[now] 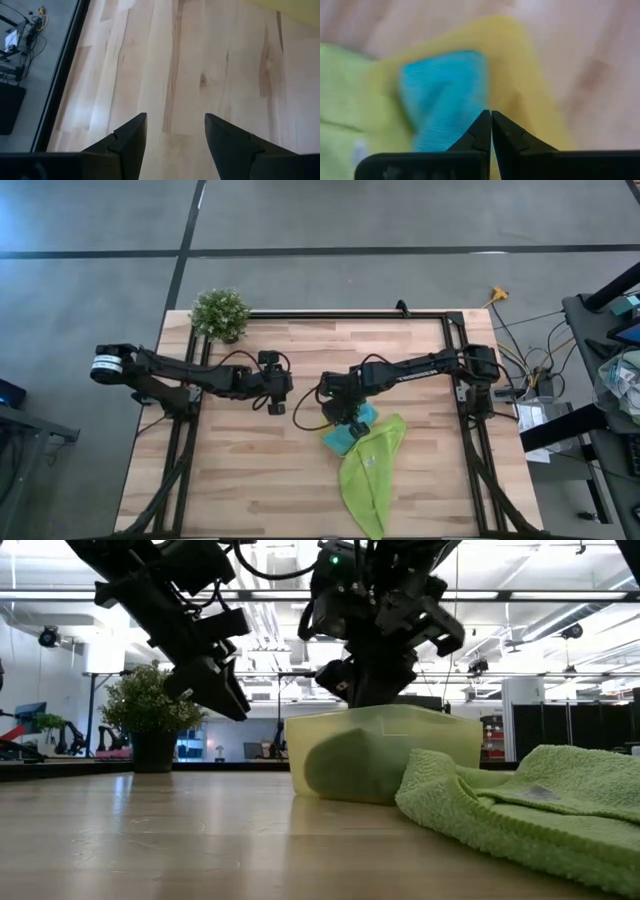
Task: Roll microfiber towels into tight, uniform cylinder then place into a basket
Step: Move the yellow bin to the top right of the table
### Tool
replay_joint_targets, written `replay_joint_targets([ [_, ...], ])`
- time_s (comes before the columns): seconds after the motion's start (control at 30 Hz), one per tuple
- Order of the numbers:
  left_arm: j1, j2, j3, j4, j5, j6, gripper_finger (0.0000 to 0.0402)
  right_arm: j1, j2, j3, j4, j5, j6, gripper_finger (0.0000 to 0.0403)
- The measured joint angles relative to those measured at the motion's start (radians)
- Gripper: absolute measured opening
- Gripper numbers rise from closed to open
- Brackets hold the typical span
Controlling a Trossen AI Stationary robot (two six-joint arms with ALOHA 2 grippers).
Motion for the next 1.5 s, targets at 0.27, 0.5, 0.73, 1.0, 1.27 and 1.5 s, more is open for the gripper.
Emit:
replay_joint_targets([
  [0.27,0.0,0.0,0.0,0.002,0.0,0.0,0.0184,0.028,-0.093,-0.026,0.07,0.09,0.054,0.0009],
  [0.5,0.0,0.001,-0.001,0.002,0.004,0.0,0.0184,0.118,-0.113,-0.061,0.216,-0.003,0.048,0.0009],
  [0.73,0.0,0.001,-0.001,0.008,0.006,0.0,0.0184,0.197,-0.082,-0.06,0.361,-0.003,0.036,0.0009],
  [1.0,0.0,0.001,-0.001,0.01,0.008,0.0,0.0184,0.204,-0.005,-0.001,0.342,0.021,0.061,0.0009],
  [1.27,0.0,0.001,-0.003,0.01,0.016,-0.001,0.0184,0.205,0.142,0.142,0.149,0.036,0.061,0.0009],
  [1.5,0.0,0.001,-0.008,0.01,0.022,0.0,0.0184,0.177,0.221,0.252,-0.106,0.249,0.076,0.0009],
])
